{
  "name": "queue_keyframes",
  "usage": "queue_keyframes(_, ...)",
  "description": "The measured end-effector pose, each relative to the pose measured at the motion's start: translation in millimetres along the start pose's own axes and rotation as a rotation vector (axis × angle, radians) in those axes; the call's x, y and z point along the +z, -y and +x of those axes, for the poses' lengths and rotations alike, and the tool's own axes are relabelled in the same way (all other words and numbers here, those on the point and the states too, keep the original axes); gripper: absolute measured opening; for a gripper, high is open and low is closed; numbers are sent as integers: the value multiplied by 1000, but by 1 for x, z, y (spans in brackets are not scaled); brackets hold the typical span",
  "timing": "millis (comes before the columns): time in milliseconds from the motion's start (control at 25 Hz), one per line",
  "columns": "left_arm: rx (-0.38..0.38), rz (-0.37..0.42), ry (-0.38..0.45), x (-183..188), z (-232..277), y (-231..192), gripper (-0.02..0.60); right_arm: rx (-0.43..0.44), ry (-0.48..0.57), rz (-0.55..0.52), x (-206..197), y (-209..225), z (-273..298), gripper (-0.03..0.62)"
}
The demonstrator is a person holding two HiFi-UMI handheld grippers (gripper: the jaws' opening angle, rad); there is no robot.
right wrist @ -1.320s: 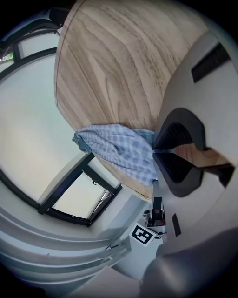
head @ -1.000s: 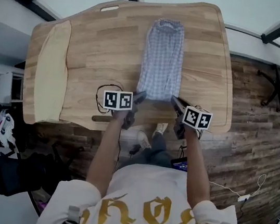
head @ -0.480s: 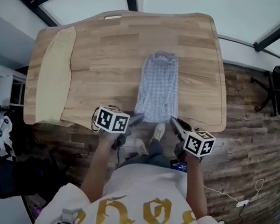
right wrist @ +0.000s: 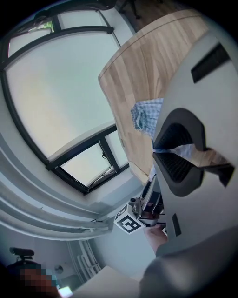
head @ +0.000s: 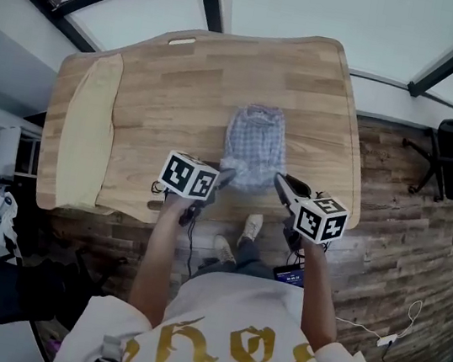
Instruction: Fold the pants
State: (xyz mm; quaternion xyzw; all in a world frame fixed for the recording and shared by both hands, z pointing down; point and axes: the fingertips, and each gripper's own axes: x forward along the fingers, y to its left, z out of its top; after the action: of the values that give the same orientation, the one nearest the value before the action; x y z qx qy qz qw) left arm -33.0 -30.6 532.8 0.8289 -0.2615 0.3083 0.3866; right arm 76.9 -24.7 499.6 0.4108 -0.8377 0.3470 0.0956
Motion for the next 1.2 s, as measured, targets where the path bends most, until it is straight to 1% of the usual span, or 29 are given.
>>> queue_keyframes(120,10,-6,10,28,6,-16,98,7,5,-12,24,15,18,40)
queue_keyframes(240,19,-29,32,56,16,-35,98,11,5,-13,45,35,40,40)
queue_keyframes(320,29,-66,63,76,25,-52,98,7,7,-8,59,53,56,40)
queue_keyframes(400,31,-124,98,94,37,-72,98,-5,4,3,72,75,76,40)
queue_keyframes(520,29,-192,100,112,65,-105,99,-34,-30,16,79,113,110,40)
queue_keyframes(640,49,-232,66,120,97,-136,99,-68,-97,12,71,152,149,40)
queue_keyframes(720,76,-252,35,121,121,-156,100,-90,-140,5,61,177,174,40)
queue_keyframes(840,118,-276,-20,110,153,-180,100,-118,-223,6,36,204,201,40)
queue_keyframes(920,111,-296,-17,105,161,-185,100,-129,-271,20,20,213,211,44)
queue_keyframes(1000,98,-309,0,104,161,-185,104,-120,-268,34,17,215,212,52)
queue_keyframes(1040,98,-310,2,104,159,-185,118,-114,-254,30,20,215,210,67)
queue_keyframes(1120,105,-307,4,102,151,-184,163,-103,-228,13,26,210,202,99)
queue_keyframes(1200,112,-306,17,103,142,-181,208,-94,-209,17,31,204,193,117)
